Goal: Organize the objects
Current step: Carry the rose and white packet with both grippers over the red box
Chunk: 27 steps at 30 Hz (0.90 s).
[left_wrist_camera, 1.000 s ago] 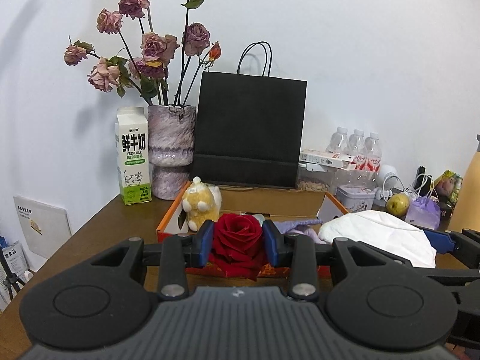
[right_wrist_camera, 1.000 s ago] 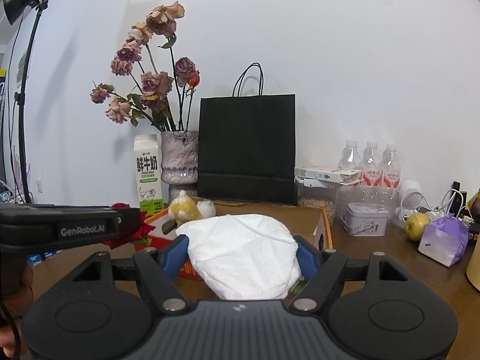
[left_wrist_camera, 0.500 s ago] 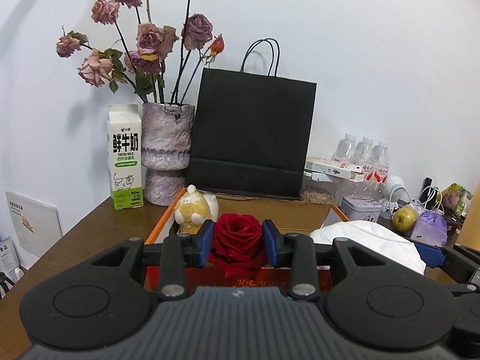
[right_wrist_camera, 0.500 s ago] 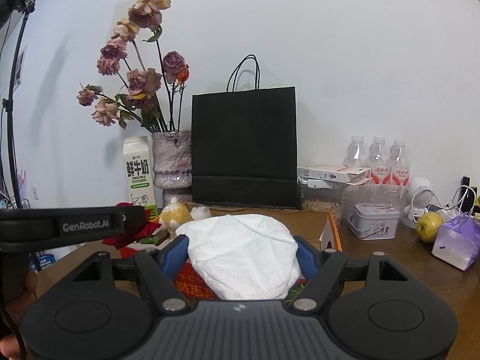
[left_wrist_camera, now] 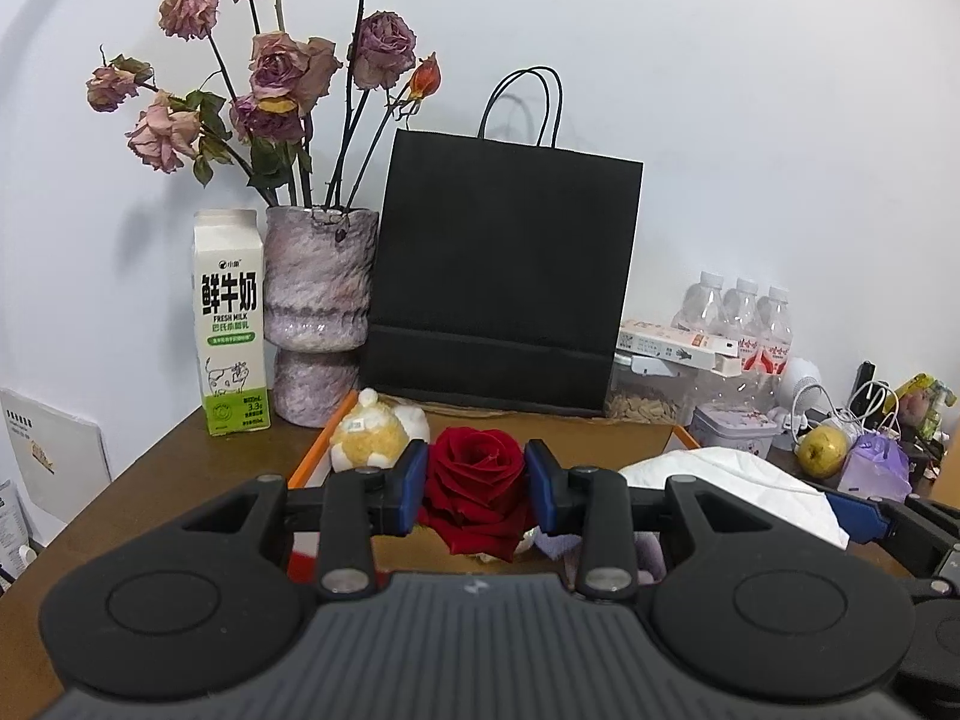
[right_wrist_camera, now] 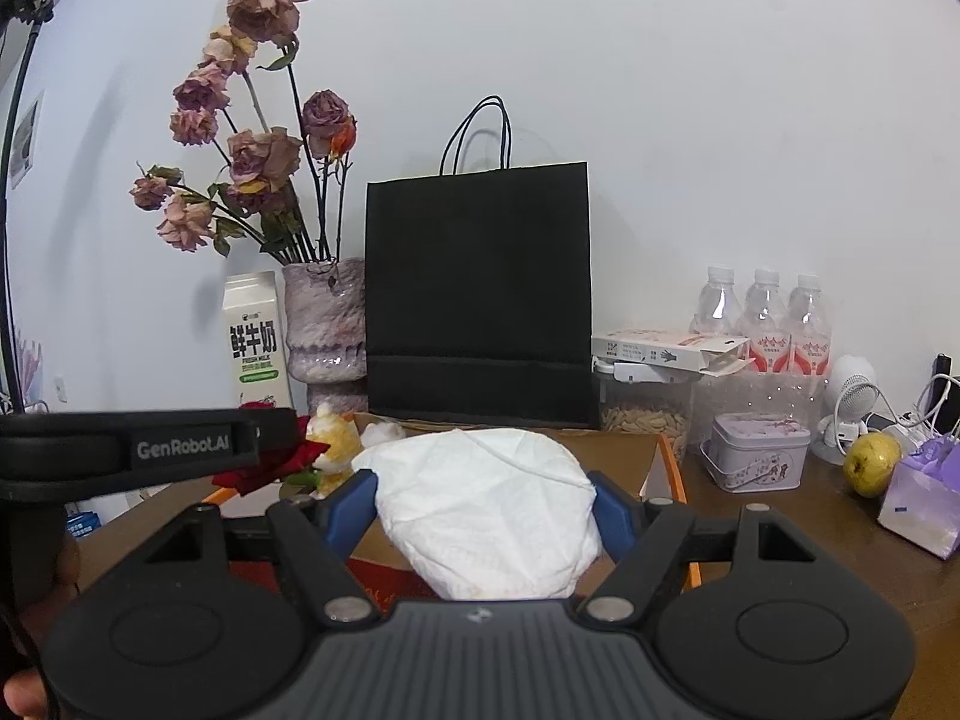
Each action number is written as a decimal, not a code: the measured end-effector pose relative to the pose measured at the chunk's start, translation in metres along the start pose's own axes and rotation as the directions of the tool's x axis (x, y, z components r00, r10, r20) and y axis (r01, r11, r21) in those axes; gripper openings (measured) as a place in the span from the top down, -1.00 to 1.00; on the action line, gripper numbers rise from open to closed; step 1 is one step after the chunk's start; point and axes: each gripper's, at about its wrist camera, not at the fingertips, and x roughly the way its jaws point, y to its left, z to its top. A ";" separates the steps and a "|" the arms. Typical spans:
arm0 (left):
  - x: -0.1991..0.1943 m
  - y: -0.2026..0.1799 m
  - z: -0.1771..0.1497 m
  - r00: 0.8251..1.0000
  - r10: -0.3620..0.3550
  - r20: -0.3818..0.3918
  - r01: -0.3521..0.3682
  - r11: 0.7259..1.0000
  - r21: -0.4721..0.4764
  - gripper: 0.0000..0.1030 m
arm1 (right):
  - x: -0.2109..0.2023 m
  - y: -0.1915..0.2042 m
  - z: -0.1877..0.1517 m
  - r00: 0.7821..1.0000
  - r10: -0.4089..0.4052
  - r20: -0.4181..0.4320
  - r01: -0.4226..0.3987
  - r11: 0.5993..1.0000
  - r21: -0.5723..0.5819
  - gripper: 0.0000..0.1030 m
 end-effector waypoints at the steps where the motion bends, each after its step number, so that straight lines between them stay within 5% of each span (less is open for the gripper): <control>1: 0.002 0.000 0.001 1.000 0.001 0.003 -0.001 1.000 0.001 0.30 | 0.002 -0.001 0.001 1.000 -0.001 0.000 0.001 1.000 0.000 -0.43; 27: 0.076 0.003 0.012 1.000 -0.001 -0.009 0.001 0.999 0.040 0.30 | 0.080 -0.021 0.013 0.999 -0.028 -0.039 0.028 1.000 -0.004 -0.43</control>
